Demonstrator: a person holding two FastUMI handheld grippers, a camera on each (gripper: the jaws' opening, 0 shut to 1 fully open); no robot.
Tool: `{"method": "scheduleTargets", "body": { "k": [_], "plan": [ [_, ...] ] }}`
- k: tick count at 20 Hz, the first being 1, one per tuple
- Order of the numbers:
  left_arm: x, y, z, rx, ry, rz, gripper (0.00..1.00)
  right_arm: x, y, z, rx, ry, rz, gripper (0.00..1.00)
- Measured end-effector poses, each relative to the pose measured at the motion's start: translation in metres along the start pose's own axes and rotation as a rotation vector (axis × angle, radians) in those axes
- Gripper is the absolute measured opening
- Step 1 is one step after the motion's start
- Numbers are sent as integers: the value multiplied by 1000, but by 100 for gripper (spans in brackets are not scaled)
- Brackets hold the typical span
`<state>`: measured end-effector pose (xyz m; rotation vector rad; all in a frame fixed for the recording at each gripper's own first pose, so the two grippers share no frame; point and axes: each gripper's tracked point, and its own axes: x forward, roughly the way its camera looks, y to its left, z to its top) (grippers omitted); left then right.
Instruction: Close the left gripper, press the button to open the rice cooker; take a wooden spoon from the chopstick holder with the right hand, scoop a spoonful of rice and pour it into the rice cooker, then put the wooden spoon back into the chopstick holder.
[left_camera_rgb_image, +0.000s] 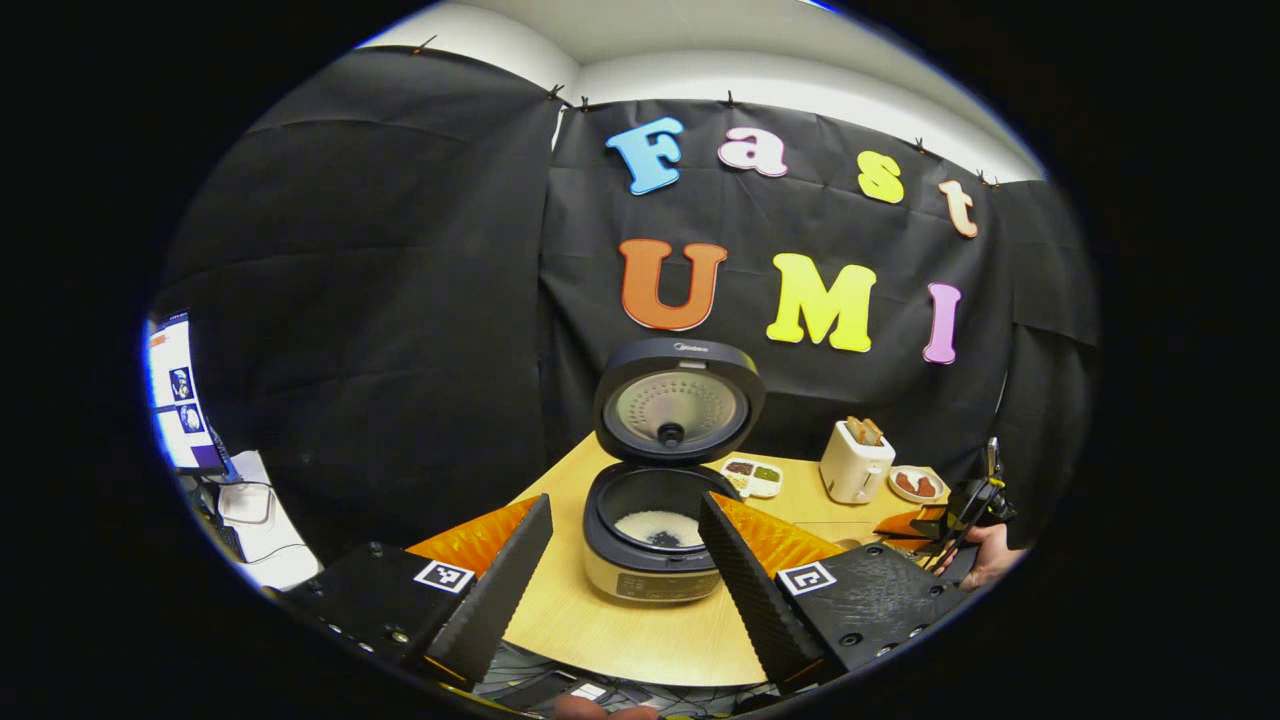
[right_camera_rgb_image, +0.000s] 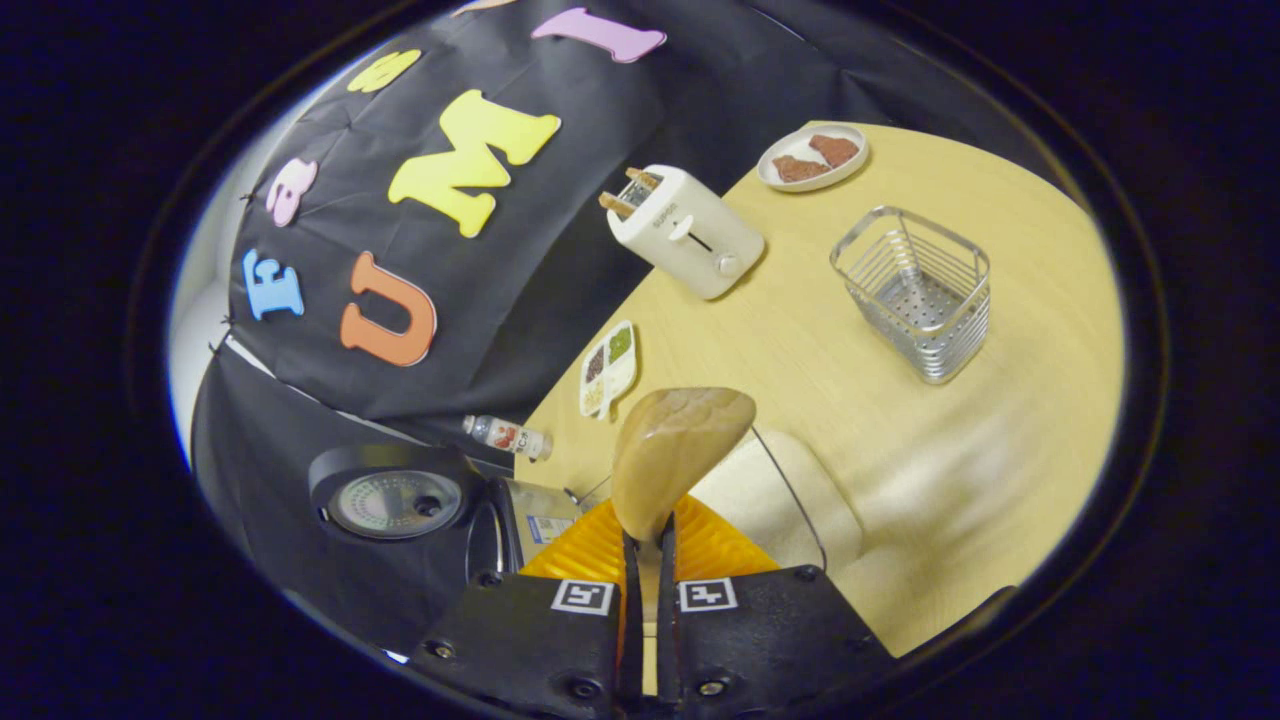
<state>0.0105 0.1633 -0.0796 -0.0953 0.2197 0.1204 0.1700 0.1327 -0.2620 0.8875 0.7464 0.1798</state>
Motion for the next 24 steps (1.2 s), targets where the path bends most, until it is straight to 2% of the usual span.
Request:
{"method": "scheduleTargets", "body": {
  "k": [4,9,13,14,16,19,24],
  "plan": [
    [-1,-13,3,10,-22,-22,95,-21,28,23,0,-40,47,11],
    [-9,-10,-3,15,-23,-13,95,-26,97,30,5,-47,155,11],
    [-17,0,-7,35,-23,-3,95,-13,165,7,-51,-3,237,10],
    [-20,4,-8,39,-26,4,95,-8,181,-3,-74,15,256,13],
    [-26,16,-10,43,-27,25,95,7,209,-23,-115,47,285,10],
    [-36,38,-13,26,-29,61,95,32,235,-51,-199,73,289,10],
    [-48,82,-18,-1,-19,158,95,74,248,-89,-411,50,207,11]
  ]
}}
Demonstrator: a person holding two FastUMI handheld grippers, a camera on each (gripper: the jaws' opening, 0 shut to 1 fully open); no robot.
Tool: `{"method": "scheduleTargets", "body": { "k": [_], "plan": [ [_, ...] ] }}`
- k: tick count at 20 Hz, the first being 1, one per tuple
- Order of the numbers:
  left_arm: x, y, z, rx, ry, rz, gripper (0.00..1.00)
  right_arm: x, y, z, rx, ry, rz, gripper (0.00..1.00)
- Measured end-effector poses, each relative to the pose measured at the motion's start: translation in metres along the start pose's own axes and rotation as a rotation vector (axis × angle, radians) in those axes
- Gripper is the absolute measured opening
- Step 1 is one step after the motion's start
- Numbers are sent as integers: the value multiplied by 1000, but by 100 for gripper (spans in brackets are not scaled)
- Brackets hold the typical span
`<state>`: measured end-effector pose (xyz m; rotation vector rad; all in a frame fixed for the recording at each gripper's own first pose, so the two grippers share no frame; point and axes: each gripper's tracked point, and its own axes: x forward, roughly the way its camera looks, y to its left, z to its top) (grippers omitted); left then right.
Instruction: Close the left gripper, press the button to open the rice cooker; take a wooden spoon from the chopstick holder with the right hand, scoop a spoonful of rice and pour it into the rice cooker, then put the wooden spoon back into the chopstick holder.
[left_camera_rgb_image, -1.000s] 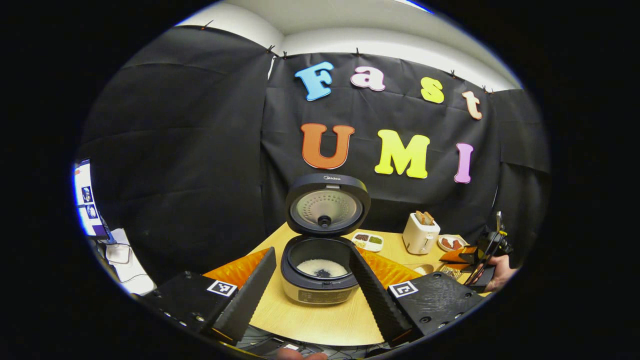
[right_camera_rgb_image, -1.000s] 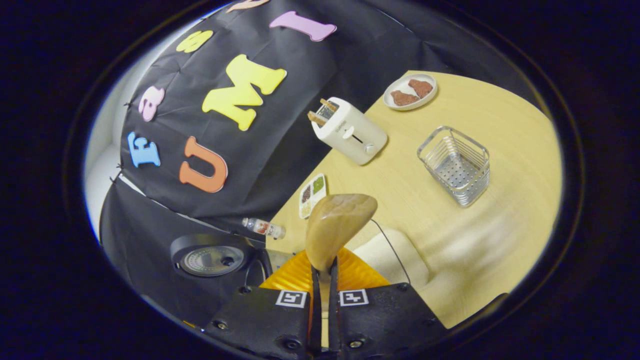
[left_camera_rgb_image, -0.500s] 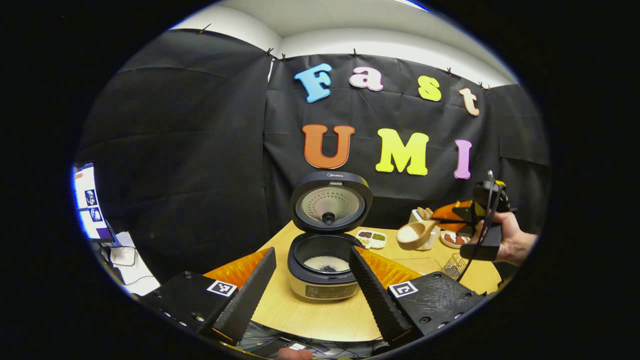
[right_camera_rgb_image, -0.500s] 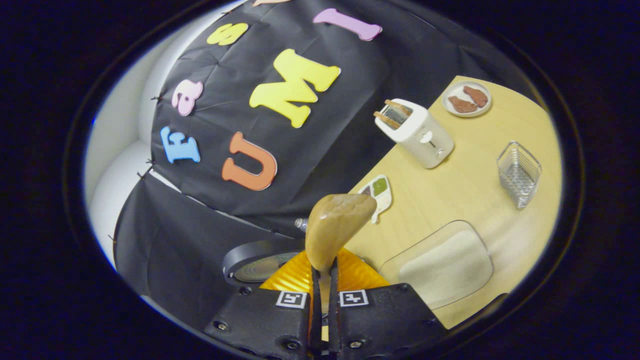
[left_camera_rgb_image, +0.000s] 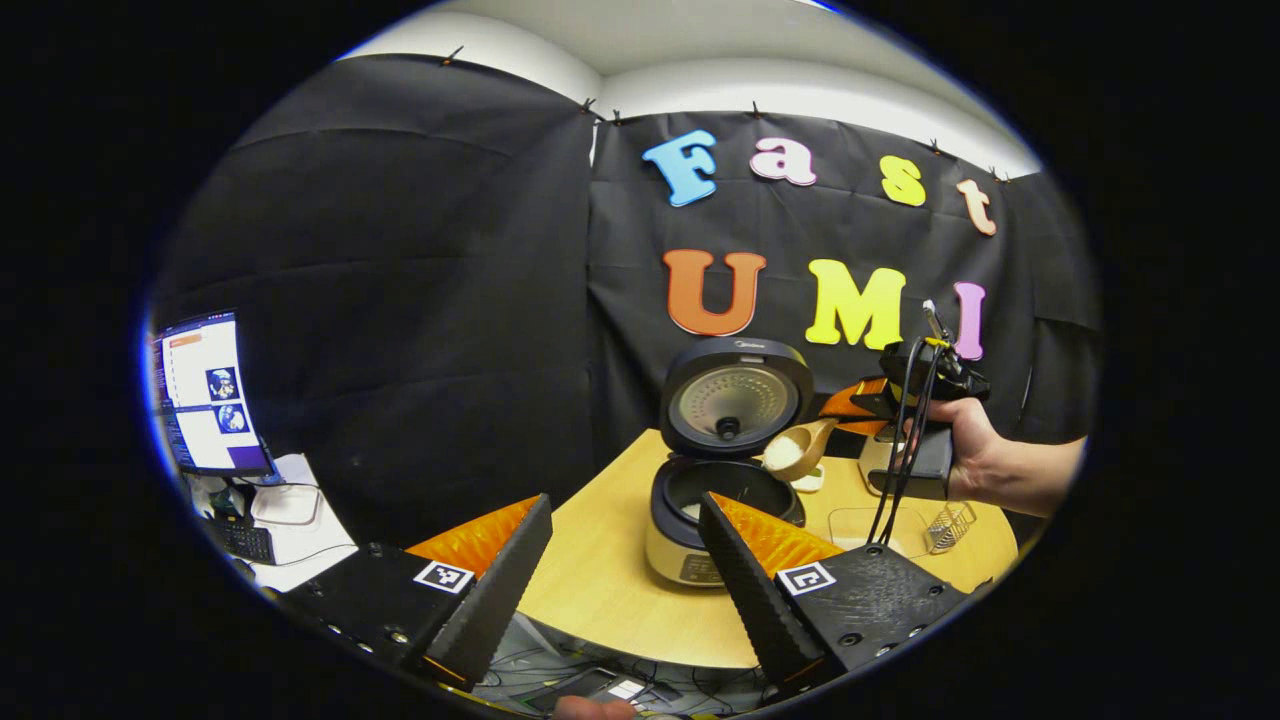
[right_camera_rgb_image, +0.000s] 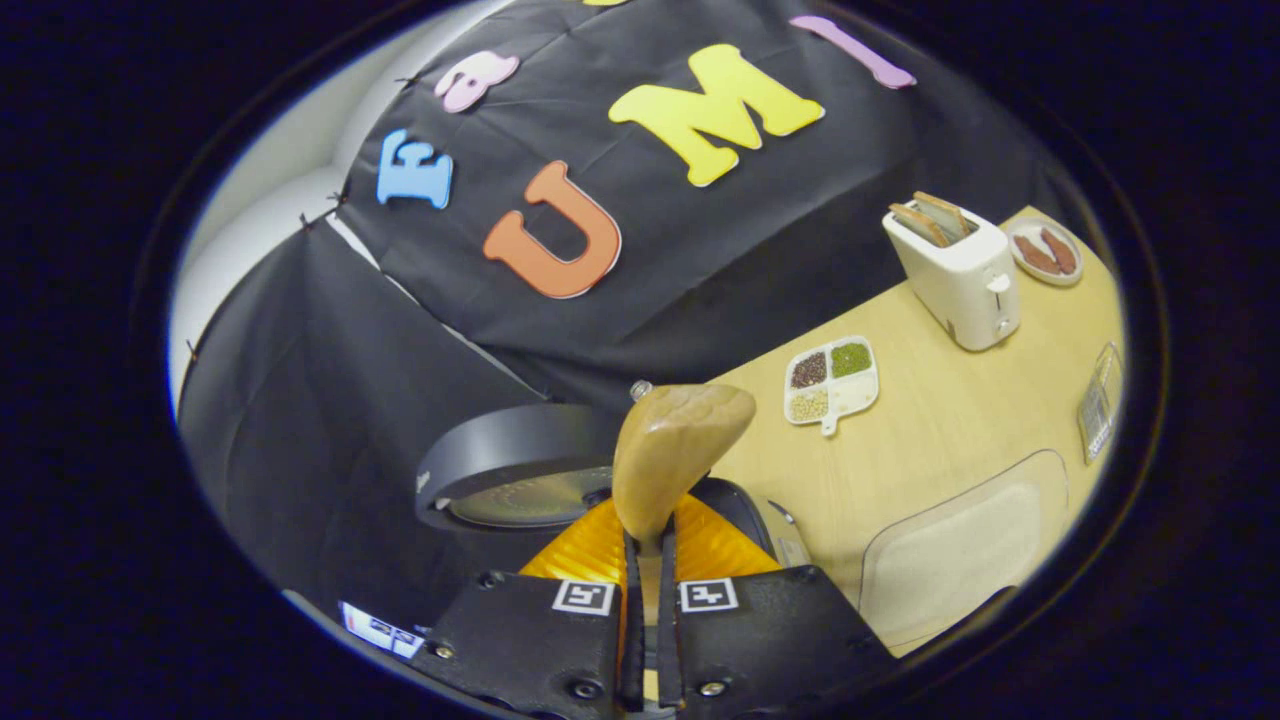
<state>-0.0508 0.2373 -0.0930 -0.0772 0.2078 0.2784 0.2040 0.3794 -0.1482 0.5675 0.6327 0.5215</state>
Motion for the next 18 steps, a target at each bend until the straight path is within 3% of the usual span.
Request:
{"method": "scheduleTargets", "body": {
  "k": [6,14,18],
  "plan": [
    [-6,37,-17,-55,29,65,95,22,5,-18,-224,-8,-68,11],
    [-3,47,-19,-77,35,72,95,25,19,-18,-468,-50,-106,11],
    [-1,46,-18,-76,34,63,95,19,42,-15,-649,-102,-92,11]
  ]
}}
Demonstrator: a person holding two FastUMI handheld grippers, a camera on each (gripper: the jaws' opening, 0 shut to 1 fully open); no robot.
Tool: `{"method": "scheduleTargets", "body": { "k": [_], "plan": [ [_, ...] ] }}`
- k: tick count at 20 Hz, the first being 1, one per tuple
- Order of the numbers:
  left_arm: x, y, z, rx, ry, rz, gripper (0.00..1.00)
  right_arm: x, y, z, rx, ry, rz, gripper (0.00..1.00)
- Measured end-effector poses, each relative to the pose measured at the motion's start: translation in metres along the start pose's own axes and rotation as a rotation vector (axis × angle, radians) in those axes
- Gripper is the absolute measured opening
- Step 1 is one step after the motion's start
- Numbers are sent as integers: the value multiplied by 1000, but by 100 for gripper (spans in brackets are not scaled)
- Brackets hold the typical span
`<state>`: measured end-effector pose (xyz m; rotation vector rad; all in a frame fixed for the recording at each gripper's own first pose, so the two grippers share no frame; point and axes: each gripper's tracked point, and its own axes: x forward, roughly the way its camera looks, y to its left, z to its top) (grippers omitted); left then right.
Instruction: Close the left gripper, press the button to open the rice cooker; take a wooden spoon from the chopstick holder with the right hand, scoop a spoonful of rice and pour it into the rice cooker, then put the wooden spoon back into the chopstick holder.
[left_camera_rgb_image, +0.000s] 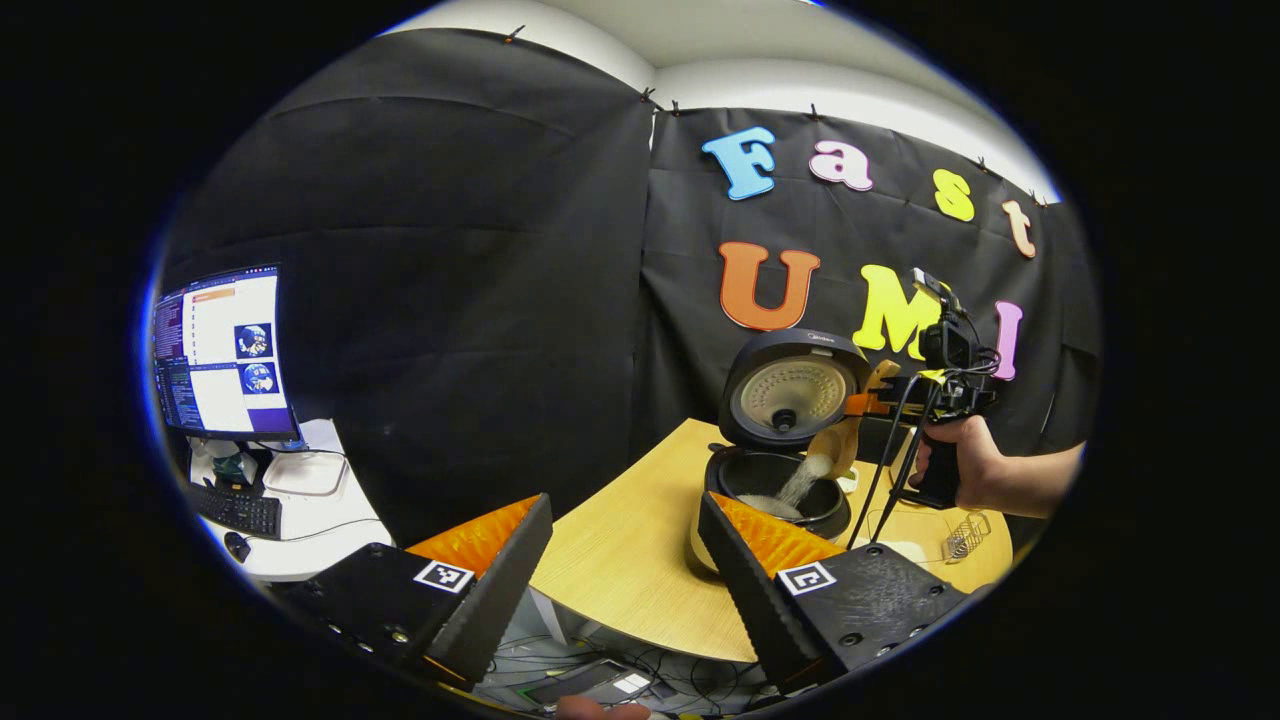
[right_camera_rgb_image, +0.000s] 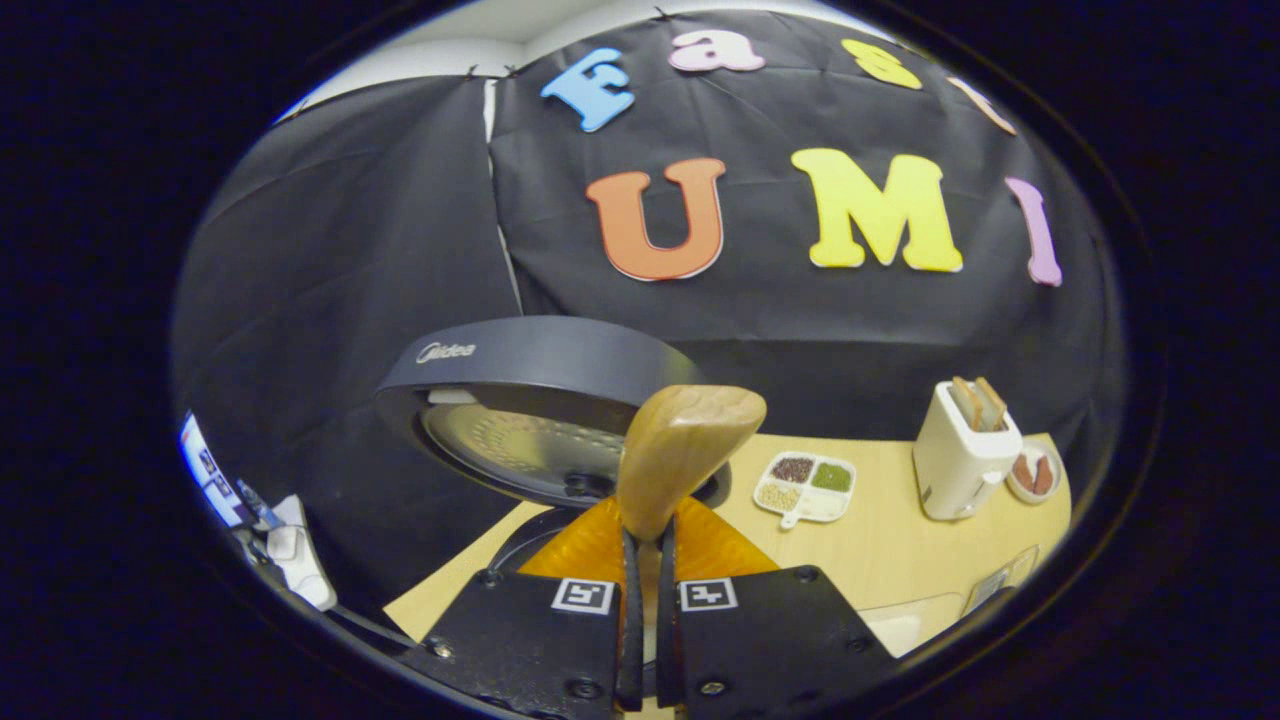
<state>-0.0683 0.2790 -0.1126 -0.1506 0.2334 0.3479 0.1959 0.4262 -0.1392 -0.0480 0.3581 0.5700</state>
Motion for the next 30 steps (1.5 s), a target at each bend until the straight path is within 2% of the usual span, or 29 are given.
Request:
{"method": "scheduleTargets", "body": {
  "k": [8,10,14,19,20,22,25,30],
  "plan": [
    [0,-2,-1,4,-5,-12,95,-6,33,4,-328,-73,34,11],
    [1,-3,-1,0,-7,-13,95,-10,40,6,-420,-102,23,11],
    [2,-11,-1,-2,-9,-27,95,-16,47,13,-517,-159,16,10],
    [2,-22,2,21,-20,-55,95,-29,46,12,-460,-147,37,11],
    [2,-25,1,24,-19,-60,95,-33,44,14,-449,-149,36,13],
    [3,-28,1,31,-18,-70,95,-40,38,23,-416,-158,41,10],
    [3,-38,2,37,-20,-84,95,-56,34,35,-335,-169,55,10],
    [2,-68,7,51,-26,-135,95,-93,18,56,-126,-170,109,11]
  ]
}}
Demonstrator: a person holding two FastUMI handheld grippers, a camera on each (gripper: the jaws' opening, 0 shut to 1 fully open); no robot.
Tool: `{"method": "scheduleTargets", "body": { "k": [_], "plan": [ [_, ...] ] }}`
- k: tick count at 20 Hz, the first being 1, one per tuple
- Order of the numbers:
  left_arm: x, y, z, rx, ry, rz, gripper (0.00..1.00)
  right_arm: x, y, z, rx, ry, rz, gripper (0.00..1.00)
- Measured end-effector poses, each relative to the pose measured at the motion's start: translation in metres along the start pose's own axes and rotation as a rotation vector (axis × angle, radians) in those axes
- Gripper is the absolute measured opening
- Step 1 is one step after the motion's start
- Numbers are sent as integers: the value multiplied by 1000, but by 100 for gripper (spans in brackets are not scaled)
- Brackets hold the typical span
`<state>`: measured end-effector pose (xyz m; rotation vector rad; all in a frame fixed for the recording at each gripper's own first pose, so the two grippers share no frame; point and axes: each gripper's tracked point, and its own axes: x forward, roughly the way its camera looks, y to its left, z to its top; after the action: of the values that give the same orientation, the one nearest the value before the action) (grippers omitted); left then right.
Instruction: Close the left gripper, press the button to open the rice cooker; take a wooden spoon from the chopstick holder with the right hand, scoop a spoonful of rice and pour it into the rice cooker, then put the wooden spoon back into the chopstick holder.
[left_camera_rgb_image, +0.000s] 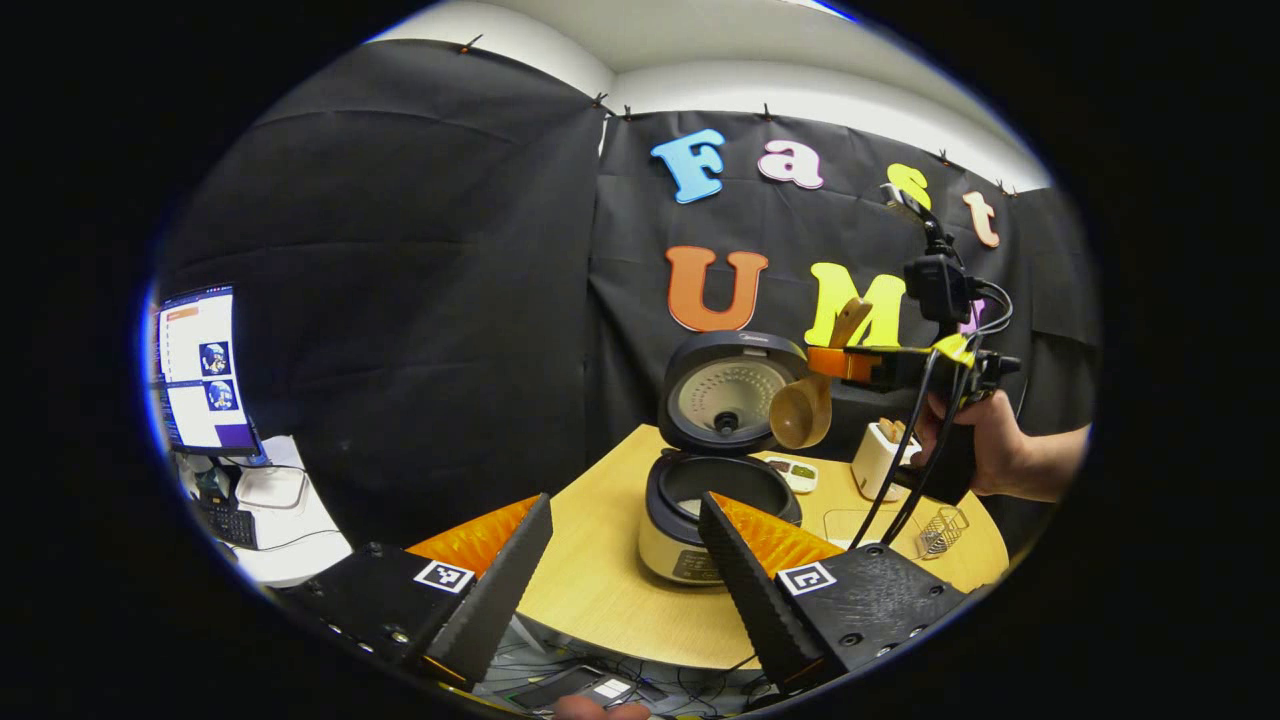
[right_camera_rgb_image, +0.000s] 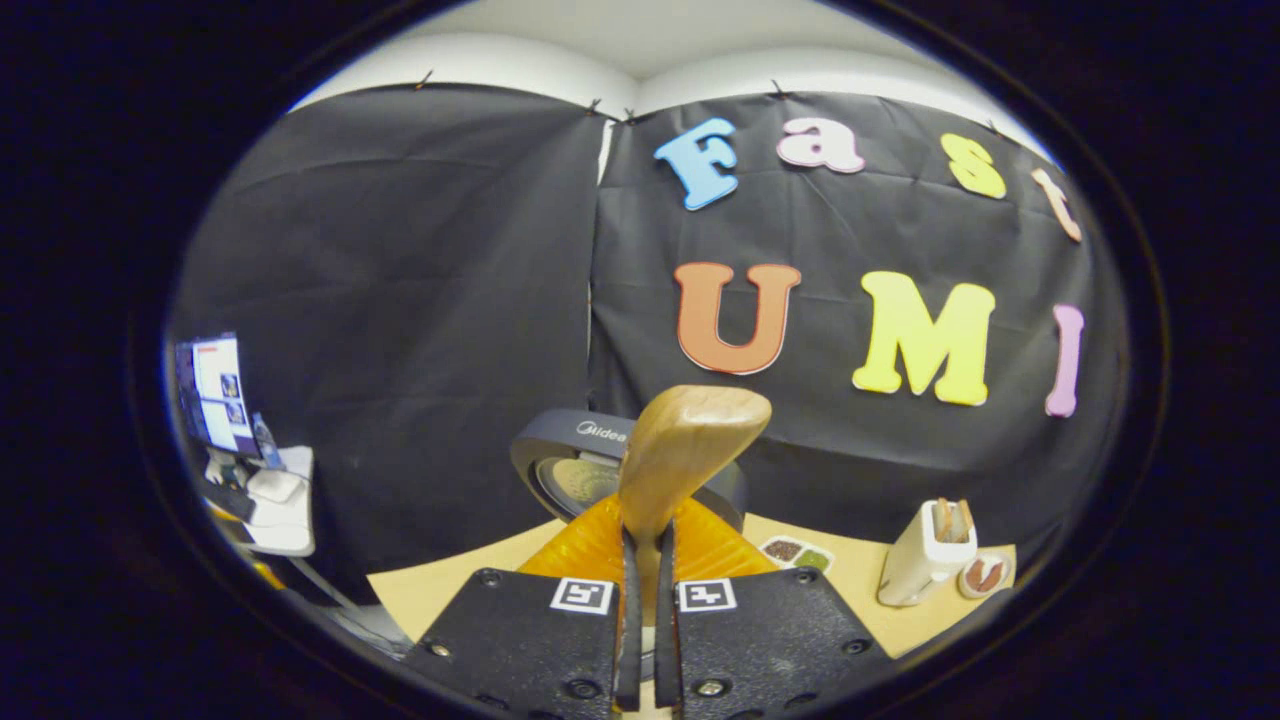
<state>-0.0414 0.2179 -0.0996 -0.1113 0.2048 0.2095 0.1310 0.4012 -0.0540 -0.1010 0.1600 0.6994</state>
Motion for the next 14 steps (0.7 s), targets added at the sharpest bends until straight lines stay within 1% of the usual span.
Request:
{"method": "scheduleTargets", "body": {
  "k": [4,6,7,9,11,14],
  "plan": [
    [7,-39,6,11,-15,-63,95,-40,-32,13,179,8,17,11],
    [12,-59,8,20,-17,-94,95,-62,-58,18,260,14,6,11],
    [14,-68,8,23,-15,-111,95,-72,-76,18,294,14,-11,10],
    [19,-89,12,32,-14,-140,95,-92,-113,16,330,9,-66,11],
    [25,-107,13,42,-13,-168,95,-115,-153,14,342,-4,-139,11],
    [34,-133,17,46,-11,-216,95,-146,-211,-1,359,-5,-246,11]
  ]
}}
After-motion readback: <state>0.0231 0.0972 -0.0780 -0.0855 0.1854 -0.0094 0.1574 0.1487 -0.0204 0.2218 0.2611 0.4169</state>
